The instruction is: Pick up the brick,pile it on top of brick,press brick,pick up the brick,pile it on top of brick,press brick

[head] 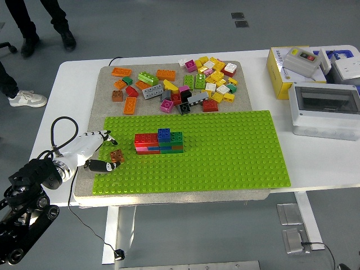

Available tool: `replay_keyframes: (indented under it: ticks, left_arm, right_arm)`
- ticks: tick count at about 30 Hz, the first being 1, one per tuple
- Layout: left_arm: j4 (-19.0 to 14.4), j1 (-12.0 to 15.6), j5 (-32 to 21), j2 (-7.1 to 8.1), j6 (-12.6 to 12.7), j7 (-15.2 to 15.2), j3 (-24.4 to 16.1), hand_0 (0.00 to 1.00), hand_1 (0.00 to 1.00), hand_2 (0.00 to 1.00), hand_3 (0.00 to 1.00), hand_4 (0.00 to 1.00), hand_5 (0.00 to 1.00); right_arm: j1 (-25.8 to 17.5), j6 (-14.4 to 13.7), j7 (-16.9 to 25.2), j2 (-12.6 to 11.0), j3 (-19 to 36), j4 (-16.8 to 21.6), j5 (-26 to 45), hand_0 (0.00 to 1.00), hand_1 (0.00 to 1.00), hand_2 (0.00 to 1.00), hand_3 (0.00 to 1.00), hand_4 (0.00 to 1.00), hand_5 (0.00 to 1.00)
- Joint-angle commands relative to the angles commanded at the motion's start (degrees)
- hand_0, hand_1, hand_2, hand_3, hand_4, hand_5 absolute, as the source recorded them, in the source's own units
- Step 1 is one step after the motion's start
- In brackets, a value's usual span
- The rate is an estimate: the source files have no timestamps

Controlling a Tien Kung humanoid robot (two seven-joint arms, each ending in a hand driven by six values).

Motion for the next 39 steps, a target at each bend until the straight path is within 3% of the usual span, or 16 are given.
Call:
replay_keyframes:
  ticks: [27,28,39]
  left_arm:
    - [0.6,0.4,-1.1,-0.19,0.3,0.0,0.0,0.998,0.991,0.996,0.699,0.760,0.321]
    - [0.6,0.4,-1.2,-0.18,0.3,0.0,0.1,0.998,0.991,0.990,0.660,0.691,0.256]
    - [0.9,0.3,-1.8,-0.18,0.7,-0.1,0.6,0.998,0.986,0.981,0.600,0.646,0.226]
  right_arm:
    - [0.0,0.0,0.1,0.0,0.0,0.0,-0.1,0.737,0.712,0.738,0.801,0.650,0.998]
    - [0.0,0.0,0.1,0.0,0.0,0.0,-0.1,0.738,0.713,0.738,0.800,0.651,0.998]
    - [0.0,0.0,0.2,0.0,0.0,0.0,0.0,0.736,0.712,0.739,0.800,0.652,0.998]
